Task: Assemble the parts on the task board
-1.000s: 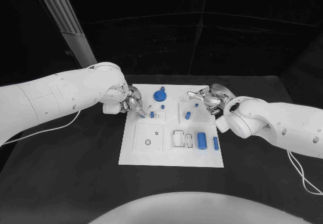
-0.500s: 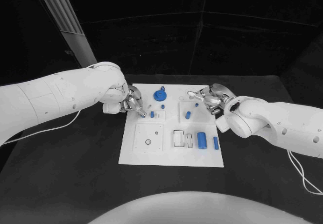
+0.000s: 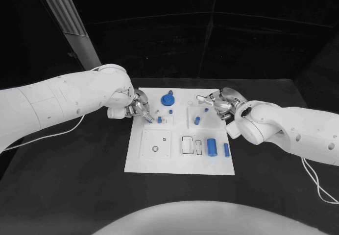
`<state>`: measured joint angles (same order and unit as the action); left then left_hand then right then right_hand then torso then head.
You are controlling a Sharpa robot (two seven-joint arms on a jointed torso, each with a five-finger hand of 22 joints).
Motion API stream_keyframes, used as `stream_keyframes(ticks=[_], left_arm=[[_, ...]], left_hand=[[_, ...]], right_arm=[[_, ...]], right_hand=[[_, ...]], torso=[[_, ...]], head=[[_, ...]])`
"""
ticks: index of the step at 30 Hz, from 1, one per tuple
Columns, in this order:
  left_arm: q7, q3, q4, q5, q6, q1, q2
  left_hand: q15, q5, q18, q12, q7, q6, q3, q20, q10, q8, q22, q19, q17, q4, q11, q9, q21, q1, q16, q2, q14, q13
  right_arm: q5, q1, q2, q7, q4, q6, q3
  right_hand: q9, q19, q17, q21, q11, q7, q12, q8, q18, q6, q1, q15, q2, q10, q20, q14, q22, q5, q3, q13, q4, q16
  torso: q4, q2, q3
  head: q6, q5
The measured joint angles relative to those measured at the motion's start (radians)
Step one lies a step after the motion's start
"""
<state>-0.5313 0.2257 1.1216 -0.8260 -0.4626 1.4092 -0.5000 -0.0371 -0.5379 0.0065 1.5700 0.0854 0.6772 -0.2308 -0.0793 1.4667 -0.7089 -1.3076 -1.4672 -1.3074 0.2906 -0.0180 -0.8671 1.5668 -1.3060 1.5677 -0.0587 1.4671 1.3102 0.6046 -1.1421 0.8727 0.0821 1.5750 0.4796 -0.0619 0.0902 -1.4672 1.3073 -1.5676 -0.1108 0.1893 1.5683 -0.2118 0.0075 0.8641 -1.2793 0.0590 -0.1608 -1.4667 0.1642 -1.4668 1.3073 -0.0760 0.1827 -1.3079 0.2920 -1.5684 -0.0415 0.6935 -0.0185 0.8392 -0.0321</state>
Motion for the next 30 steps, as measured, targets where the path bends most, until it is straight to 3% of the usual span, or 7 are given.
stream_keyframes(ticks=[6, 14, 19, 30], left_arm=[[-0.006, 0.000, -0.002, -0.002, 0.000, 0.000, 0.001], [-0.015, 0.000, -0.003, -0.003, 0.001, 0.000, 0.002], [-0.019, 0.000, -0.003, -0.004, 0.002, -0.001, 0.002], [-0.025, 0.000, -0.001, -0.004, 0.009, -0.001, 0.003]], left_hand=[[0.000, 0.088, 0.000, 0.000, 0.000, 0.000, 0.026, 0.000, 0.000, 0.007, 0.000, 0.000, 0.000, 0.003, 0.000, 0.006, 0.000, 0.028, 0.000, -0.010, 0.000, 0.000], [0.000, 0.149, 0.000, 0.000, -0.002, 0.002, 0.064, 0.000, 0.000, 0.007, 0.000, 0.000, 0.000, 0.003, 0.000, 0.013, 0.000, 0.057, 0.000, -0.010, 0.000, 0.000], [0.000, 0.248, 0.000, 0.000, -0.006, 0.006, 0.106, 0.000, 0.000, 0.015, 0.000, 0.000, 0.000, 0.004, 0.000, 0.020, 0.000, 0.103, 0.000, -0.023, 0.000, 0.000], [0.004, 0.335, 0.000, 0.000, -0.003, 0.011, 0.189, -0.006, -0.004, 0.015, 0.000, 0.000, 0.000, 0.004, -0.004, 0.026, 0.000, 0.163, 0.000, -0.022, -0.004, 0.000]], right_arm=[[0.000, 0.000, 0.000, 0.000, 0.000, 0.000, 0.000], [0.000, 0.000, 0.000, 0.000, 0.000, 0.000, 0.000], [0.000, 0.000, 0.000, 0.000, 0.000, 0.000, 0.000], [0.000, 0.000, 0.000, 0.001, 0.000, 0.000, 0.000]], right_hand=[[0.000, 0.000, 0.000, 0.000, 0.000, 0.000, 0.000, 0.000, 0.000, 0.000, 0.000, 0.000, 0.000, 0.000, 0.000, 0.000, 0.000, 0.000, 0.000, 0.000, 0.000, 0.000], [0.000, 0.000, 0.000, 0.000, 0.000, 0.000, 0.000, 0.000, 0.000, 0.000, 0.000, 0.000, 0.000, 0.000, 0.000, 0.000, 0.000, 0.000, 0.000, 0.000, 0.000, 0.000], [0.000, 0.000, 0.000, 0.000, 0.000, 0.000, 0.000, 0.000, 0.000, 0.000, 0.000, 0.000, 0.000, 0.000, 0.000, 0.000, 0.000, 0.000, 0.000, 0.000, 0.000, 0.000], [0.000, 0.000, 0.000, 0.000, 0.000, 0.000, 0.000, -0.004, 0.000, 0.000, -0.005, 0.000, -0.005, 0.000, 0.000, 0.000, 0.000, 0.000, 0.003, 0.000, -0.003, 0.000]], torso=[[0.0001, 0.000, 0.0000], [0.0003, 0.000, 0.0000], [0.0003, 0.000, 0.0001], [0.0003, 0.000, 0.0000]], head=[[-0.001, -0.001], [-0.001, -0.001], [-0.002, -0.001], [-0.002, -0.001]])
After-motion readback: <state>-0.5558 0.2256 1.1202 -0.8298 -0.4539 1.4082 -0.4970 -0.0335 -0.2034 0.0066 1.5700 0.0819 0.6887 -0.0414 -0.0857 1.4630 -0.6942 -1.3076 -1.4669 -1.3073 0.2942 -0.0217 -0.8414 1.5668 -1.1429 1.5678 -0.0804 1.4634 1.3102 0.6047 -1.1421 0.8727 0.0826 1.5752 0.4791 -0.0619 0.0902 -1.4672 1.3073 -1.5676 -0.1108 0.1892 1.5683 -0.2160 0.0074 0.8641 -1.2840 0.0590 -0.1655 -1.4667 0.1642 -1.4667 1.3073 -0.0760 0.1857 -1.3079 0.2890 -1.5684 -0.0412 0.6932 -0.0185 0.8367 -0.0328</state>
